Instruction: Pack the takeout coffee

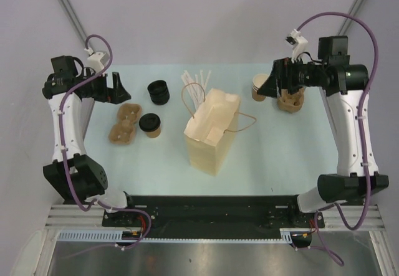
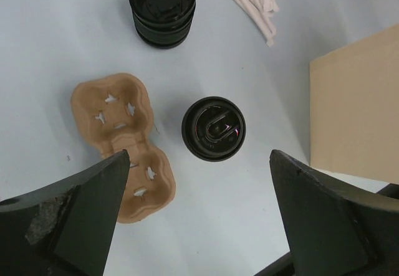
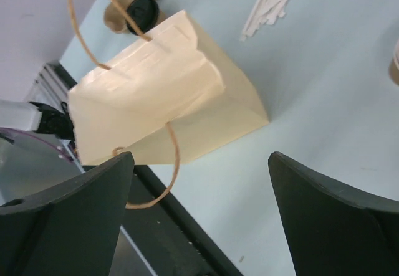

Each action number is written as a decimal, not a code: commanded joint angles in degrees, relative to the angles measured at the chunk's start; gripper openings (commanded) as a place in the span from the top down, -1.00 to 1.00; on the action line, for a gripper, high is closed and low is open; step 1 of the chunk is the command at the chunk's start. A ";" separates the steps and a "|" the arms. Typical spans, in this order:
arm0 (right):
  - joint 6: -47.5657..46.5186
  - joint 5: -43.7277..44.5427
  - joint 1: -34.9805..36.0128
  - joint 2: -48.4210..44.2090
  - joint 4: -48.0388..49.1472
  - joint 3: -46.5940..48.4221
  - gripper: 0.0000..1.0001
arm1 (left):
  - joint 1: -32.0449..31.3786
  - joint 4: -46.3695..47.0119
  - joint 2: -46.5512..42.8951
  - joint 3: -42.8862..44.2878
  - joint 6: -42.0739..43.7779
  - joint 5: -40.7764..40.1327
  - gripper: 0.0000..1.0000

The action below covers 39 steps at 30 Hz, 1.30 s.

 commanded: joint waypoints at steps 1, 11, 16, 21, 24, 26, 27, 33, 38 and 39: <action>-4.98 5.88 5.06 8.71 0.16 8.91 -0.91 | 0.94 -2.60 0.36 1.26 3.73 1.85 -0.99; -16.77 10.56 15.00 22.71 -5.99 17.01 -0.86 | 1.12 -1.81 -1.39 -4.01 3.20 4.05 -0.99; -21.25 8.90 17.38 26.23 -8.71 17.01 -0.64 | 1.21 1.62 -3.94 -8.23 0.65 5.19 -0.99; -24.50 10.55 19.32 28.16 -11.35 17.10 -0.02 | 1.29 1.97 -4.56 -10.16 0.47 5.54 -0.99; -27.39 10.30 18.97 28.69 -13.11 18.32 0.62 | 1.30 2.06 -4.65 -10.17 0.39 5.89 -0.99; -29.68 9.60 18.44 29.04 -16.44 19.99 1.00 | 1.30 2.06 -4.39 -9.82 0.56 5.63 -0.99; -30.91 8.98 18.27 29.13 -17.50 21.74 1.00 | 1.38 1.89 -4.13 -9.21 0.65 5.46 -0.99; -39.27 9.41 18.26 26.06 -18.83 20.27 1.00 | 1.38 0.92 0.78 -2.88 3.28 1.68 -0.99; -43.66 10.21 21.59 25.09 -18.83 16.93 1.00 | 1.38 -0.05 7.91 3.09 8.98 -3.06 -0.99; -44.19 10.29 22.13 25.09 -18.83 16.49 1.00 | 1.38 0.91 9.31 3.37 10.48 -3.68 -0.99</action>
